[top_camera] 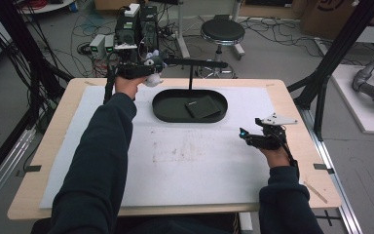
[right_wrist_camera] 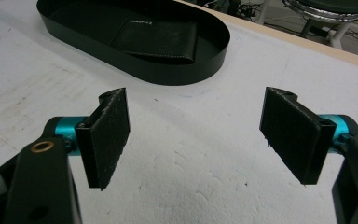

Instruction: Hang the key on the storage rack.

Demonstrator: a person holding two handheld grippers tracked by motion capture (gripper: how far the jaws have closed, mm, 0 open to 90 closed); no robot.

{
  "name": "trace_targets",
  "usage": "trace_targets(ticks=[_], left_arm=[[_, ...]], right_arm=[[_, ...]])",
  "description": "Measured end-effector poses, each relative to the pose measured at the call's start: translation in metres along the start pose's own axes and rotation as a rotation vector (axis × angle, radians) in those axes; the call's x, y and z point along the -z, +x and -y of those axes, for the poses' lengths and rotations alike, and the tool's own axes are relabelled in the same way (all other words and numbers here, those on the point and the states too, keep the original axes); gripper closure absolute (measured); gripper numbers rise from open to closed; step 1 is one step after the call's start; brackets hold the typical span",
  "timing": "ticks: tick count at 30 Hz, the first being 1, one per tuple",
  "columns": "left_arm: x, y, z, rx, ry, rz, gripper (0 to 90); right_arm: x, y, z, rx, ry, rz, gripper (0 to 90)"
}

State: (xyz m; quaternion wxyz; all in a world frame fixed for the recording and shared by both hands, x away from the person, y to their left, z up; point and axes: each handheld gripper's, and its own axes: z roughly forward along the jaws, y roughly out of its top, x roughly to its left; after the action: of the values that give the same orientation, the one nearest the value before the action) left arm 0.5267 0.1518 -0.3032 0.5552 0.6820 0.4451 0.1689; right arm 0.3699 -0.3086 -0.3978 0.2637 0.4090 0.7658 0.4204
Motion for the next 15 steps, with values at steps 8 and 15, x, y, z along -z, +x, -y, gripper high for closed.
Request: trace_targets(ticks=[8,15], left_arm=[[-0.009,0.011,0.028,-0.007,0.064,-0.080,36.8],[-0.025,0.003,0.043,-0.056,0.113,-0.103,36.2]], right_arm=[[0.000,0.000,0.001,0.001,0.007,-0.003,24.6],[-0.002,0.002,0.001,0.005,0.015,-0.006,25.0]])
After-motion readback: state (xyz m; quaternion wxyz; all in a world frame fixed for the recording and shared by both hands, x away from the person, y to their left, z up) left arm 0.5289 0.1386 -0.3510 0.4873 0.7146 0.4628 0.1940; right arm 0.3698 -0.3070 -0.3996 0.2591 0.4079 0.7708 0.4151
